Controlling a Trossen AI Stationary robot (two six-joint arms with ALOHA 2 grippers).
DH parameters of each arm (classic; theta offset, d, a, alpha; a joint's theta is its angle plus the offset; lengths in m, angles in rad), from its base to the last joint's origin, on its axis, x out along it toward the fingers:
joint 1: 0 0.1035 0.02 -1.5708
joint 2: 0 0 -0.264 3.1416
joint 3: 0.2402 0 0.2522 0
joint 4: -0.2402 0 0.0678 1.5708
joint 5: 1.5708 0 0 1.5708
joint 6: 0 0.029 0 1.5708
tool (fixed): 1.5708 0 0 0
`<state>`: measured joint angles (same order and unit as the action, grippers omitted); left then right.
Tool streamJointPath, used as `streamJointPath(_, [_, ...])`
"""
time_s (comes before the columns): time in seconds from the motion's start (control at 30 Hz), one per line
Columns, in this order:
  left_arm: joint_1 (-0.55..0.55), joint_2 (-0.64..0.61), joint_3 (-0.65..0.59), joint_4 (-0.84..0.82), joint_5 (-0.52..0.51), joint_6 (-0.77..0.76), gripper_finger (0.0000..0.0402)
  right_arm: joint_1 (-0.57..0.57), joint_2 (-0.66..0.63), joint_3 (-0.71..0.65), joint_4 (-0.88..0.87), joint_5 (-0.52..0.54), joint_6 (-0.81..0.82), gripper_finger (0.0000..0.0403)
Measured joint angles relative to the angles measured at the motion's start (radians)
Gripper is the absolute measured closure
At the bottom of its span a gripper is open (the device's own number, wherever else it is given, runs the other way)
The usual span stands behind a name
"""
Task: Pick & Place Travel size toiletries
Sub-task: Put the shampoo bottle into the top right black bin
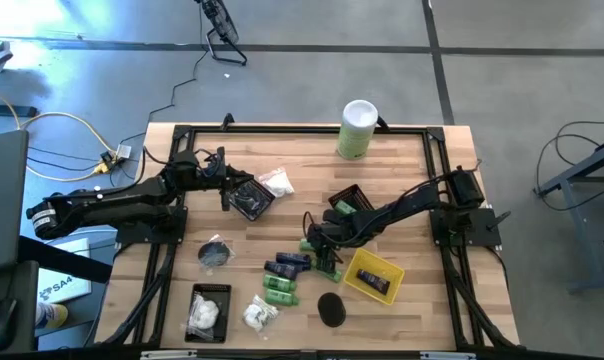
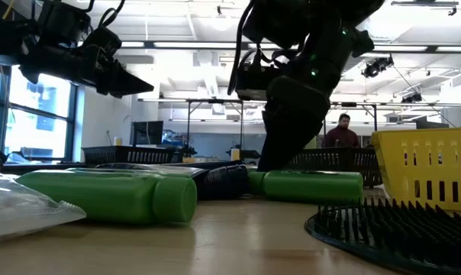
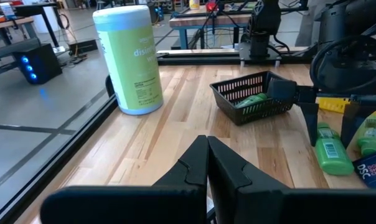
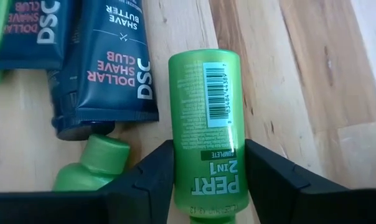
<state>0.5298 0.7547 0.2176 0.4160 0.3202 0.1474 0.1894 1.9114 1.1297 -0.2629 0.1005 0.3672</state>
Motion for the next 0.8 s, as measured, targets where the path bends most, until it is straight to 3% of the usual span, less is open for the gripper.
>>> streamJointPath(0.33, [0.000,0.000,0.000,0.000,0.000,0.000,0.0402,-0.016,-0.137,0.002,-0.063,0.068,0.049,0.0241])
streamJointPath(0.8, [0.000,0.000,0.000,-0.001,0.003,0.000,0.0402,-0.033,-0.386,0.001,-0.441,0.234,0.218,0.0245])
